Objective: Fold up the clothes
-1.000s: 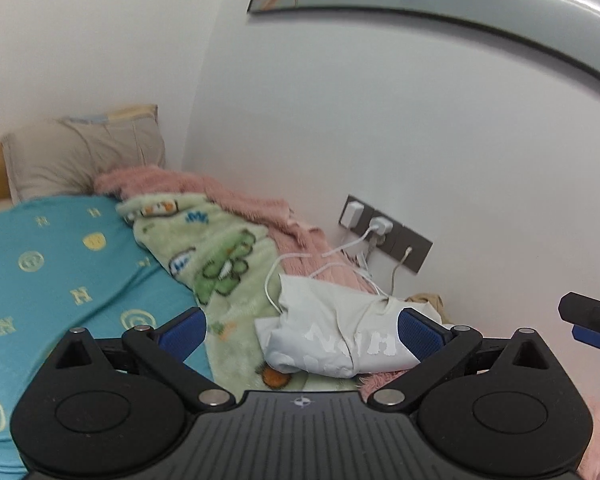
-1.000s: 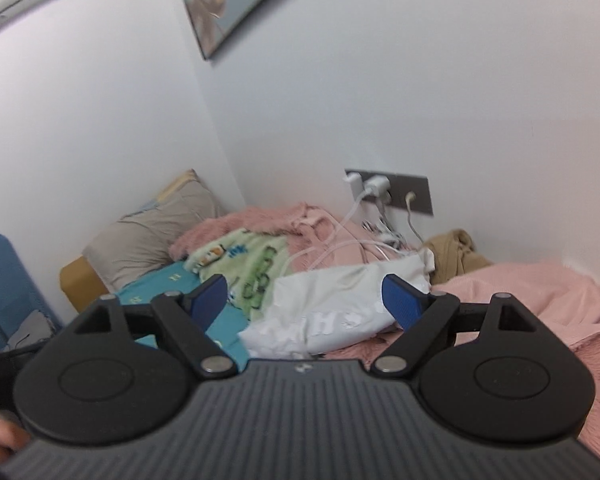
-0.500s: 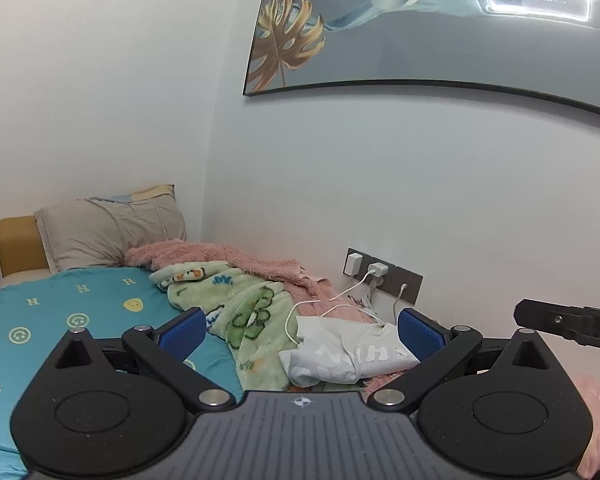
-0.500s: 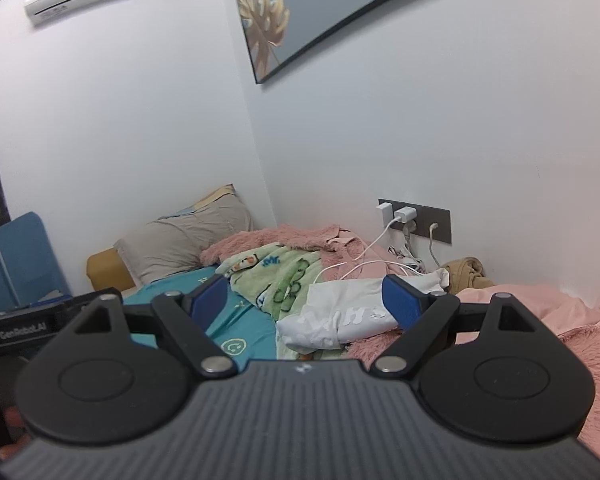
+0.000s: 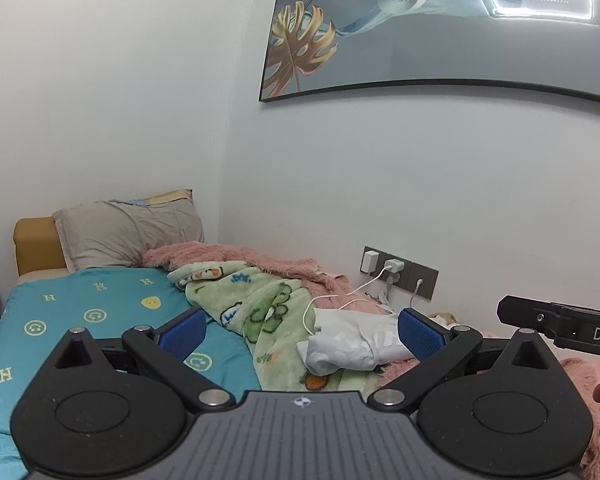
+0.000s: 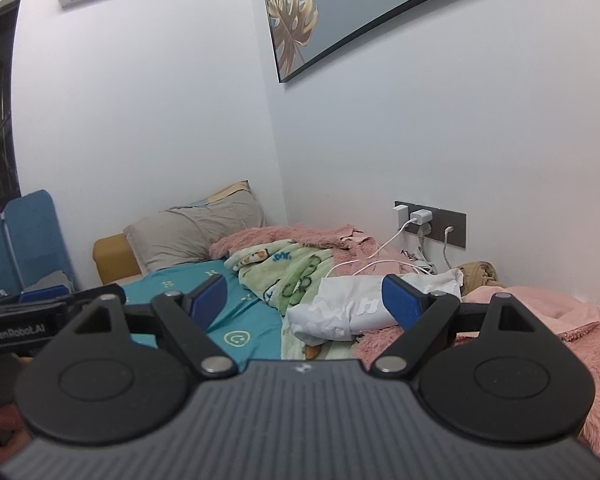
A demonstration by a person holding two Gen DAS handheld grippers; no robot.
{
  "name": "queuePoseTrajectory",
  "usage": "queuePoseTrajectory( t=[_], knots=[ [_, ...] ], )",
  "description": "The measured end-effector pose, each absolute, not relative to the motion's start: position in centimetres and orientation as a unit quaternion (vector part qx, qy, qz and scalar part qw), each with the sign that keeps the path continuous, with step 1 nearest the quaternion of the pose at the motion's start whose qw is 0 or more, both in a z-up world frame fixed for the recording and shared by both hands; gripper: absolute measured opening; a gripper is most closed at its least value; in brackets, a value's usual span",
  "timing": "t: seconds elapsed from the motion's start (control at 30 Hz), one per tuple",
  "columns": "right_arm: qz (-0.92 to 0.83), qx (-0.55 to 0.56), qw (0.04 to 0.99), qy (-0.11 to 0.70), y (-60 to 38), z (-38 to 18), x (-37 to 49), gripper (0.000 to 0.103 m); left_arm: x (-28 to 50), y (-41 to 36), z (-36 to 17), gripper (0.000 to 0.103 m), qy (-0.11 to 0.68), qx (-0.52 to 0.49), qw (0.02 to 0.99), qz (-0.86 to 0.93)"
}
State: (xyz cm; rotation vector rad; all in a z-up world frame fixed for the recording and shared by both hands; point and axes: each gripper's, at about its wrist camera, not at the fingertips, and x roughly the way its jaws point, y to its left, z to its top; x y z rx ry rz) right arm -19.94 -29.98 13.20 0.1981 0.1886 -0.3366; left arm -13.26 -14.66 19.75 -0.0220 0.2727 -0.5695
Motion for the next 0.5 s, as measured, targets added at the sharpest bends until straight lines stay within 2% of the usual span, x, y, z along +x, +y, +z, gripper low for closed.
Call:
queuePoseTrajectory(
  t=[0.5],
  knots=[
    [-0.194, 0.076, 0.973, 0.103, -30.2, 9.5, -17.2, 0.086, -10.8, -14.8, 15.0, 0.103, 0.161, 0.013, 0.949, -0.272]
  ],
)
